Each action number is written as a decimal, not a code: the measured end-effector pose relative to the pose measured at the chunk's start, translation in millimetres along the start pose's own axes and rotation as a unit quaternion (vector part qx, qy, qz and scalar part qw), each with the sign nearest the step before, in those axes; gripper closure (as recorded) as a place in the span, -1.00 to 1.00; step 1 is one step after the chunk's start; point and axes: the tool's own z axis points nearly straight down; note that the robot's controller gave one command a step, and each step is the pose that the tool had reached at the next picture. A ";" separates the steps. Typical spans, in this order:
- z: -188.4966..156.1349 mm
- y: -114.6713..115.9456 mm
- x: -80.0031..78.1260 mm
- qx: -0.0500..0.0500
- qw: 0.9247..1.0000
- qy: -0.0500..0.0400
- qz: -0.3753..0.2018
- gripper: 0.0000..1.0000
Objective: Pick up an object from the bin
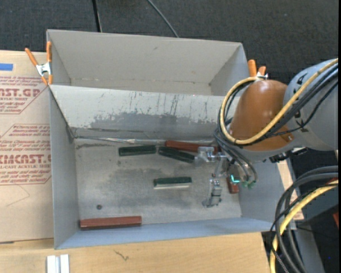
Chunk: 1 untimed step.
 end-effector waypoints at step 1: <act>-4.0 0.0 -2.0 0.000 1.000 -0.004 0.000 -1.00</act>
Offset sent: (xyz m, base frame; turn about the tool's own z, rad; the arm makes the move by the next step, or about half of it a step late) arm 0.0723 0.0590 -0.0614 -0.0126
